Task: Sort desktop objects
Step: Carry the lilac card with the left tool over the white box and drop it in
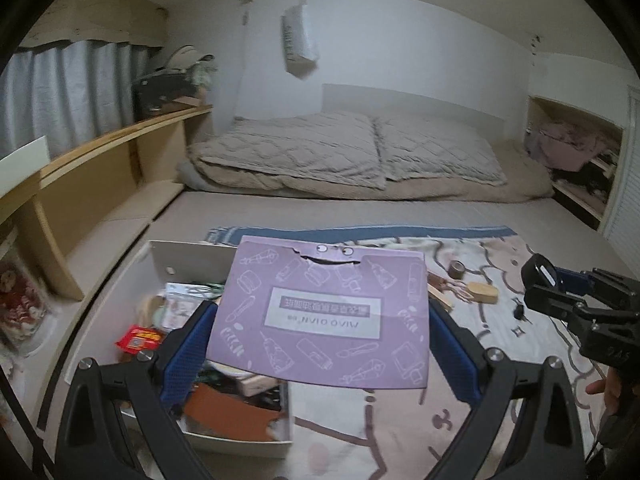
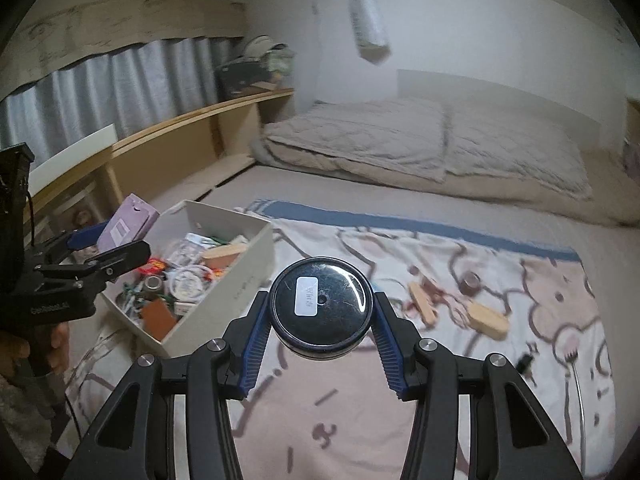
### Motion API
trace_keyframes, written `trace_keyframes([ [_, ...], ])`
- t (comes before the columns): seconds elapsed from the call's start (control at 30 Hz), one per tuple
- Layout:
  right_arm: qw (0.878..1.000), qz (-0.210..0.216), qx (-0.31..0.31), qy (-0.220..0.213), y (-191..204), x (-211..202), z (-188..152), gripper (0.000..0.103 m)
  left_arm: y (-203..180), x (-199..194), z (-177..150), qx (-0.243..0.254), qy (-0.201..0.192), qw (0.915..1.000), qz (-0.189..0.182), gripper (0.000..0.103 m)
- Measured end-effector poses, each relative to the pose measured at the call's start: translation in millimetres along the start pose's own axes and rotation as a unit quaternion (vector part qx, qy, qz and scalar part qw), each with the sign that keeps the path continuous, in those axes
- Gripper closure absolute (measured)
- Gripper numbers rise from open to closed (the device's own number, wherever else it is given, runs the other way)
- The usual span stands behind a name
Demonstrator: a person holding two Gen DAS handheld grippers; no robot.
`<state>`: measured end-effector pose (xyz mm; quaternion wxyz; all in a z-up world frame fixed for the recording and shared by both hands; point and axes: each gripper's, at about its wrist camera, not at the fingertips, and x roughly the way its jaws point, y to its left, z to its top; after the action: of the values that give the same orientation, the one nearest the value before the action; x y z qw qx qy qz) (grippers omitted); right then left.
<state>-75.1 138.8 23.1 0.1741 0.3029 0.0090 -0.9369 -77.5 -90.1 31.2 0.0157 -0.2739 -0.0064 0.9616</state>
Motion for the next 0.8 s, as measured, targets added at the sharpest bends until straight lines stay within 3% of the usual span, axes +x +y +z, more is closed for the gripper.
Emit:
trace_keyframes([
  [0.37, 0.996, 0.052, -0.069, -0.014, 49.5, 31.2, 37.9, 0.053, 68.4, 14.5, 0.6, -0.053, 0.007, 0.9961, 0.070, 0.003],
  [0.8, 0.990, 0.110, -0.093, 0.001, 98.8, 89.6, 56.4, 0.053, 137.4, 30.0, -5.6, -0.099, 0.015, 0.9883, 0.115, 0.003],
])
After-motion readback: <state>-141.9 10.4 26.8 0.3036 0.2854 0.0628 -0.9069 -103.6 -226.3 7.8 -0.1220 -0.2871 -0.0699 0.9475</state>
